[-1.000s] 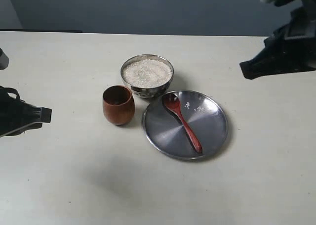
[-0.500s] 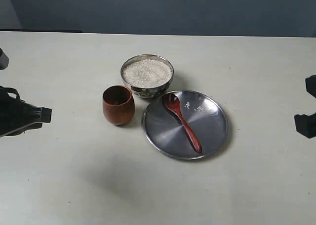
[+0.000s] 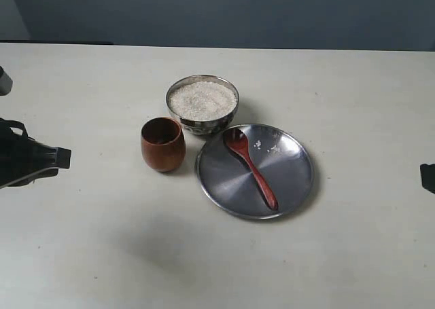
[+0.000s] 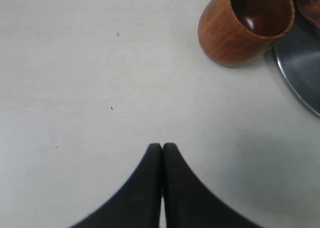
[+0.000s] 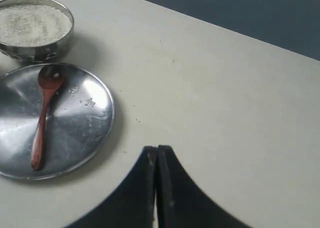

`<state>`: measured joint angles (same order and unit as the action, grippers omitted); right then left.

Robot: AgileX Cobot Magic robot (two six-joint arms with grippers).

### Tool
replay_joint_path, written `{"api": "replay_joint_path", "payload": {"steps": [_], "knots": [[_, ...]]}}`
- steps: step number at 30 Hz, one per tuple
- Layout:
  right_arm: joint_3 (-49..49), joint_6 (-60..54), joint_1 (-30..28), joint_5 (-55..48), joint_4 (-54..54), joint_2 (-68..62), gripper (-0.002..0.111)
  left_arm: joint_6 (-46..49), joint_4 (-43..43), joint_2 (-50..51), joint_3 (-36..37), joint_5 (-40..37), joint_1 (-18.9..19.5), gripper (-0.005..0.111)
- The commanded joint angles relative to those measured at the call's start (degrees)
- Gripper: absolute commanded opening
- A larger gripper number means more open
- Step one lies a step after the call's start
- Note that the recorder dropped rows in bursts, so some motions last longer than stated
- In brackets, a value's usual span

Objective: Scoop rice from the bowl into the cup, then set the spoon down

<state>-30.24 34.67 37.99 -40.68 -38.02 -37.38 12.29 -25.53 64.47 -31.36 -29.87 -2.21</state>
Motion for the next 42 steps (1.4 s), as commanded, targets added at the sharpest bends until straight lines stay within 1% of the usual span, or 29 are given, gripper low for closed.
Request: {"api": "replay_joint_path", "payload": {"steps": [1,4,9,15,21,27,36,38,42], "knots": [[0.3,0.1,-0.4,0.2,0.1,0.4,0.0,0.0,0.3,0.2,-0.3,0.4,-0.2,0.0],[0.3,0.1,-1.0,0.5,0.3,1.3,0.0,0.0,0.3,0.2,-0.3,0.4,-0.2,0.0],[0.3,0.1,-3.8,0.6,0.3,5.2,0.0,0.0,0.3,0.2,-0.3,0.4,-0.2,0.0],[0.3,0.1,-8.1,-0.6,5.2,14.2,0.0,0.0,0.3,0.2,-0.3,0.4,-0.2,0.0],[0.3,0.1,-11.2,-1.0,8.5,24.3,0.0,0.0,0.3,0.2,-0.3,0.4,-0.2,0.0],[0.3,0.1,-11.3,-0.8,11.9,29.7,0.0,0.0,0.3,0.2,-0.3,0.4,-0.2,0.0],[0.3,-0.5,-11.3,2.7,13.9,30.0,0.0,0.0,0.3,0.2,-0.3,0.4,-0.2,0.0],[0.3,-3.3,-11.3,2.7,16.3,30.0,0.0,0.0,0.3,0.2,-0.3,0.4,-0.2,0.0],[1.2,-18.4,-11.3,4.9,24.2,30.0,0.0,0.0,0.3,0.2,-0.3,0.4,-0.2,0.0]]}}
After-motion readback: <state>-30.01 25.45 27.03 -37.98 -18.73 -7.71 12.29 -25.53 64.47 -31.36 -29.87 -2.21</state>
